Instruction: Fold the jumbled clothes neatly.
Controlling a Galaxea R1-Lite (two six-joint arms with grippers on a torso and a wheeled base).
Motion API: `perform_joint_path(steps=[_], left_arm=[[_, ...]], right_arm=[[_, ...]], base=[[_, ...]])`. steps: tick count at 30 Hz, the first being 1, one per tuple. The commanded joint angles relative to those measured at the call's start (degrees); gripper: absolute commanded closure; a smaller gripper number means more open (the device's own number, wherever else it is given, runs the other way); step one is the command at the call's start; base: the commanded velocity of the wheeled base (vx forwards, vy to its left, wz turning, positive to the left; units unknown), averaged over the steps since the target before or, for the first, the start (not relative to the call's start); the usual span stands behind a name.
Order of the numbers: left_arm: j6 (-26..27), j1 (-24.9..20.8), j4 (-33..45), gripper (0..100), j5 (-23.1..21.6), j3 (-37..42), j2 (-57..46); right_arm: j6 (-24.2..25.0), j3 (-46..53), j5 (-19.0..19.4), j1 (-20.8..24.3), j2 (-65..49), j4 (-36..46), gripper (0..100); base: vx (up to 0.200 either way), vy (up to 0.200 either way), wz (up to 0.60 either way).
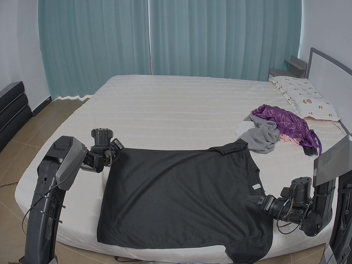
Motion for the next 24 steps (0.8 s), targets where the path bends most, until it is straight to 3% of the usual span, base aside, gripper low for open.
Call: perform_joint_path(steps=[1,24], left_arm=[[-0.02,0.55,0.00,100,1.05,-2.77,1.91],[0.15,1.61,0.44,100,2.01,-7.95,4.46]], right_arm=[[0.00,-0.28,0.01,-0.22,0.12,-0.76,0],[2.81,-3.18,-0.60,-0.75,0.04,-0.85,0]], base=[[0.000,0.000,0.00],[0.000,0.000,0.00]])
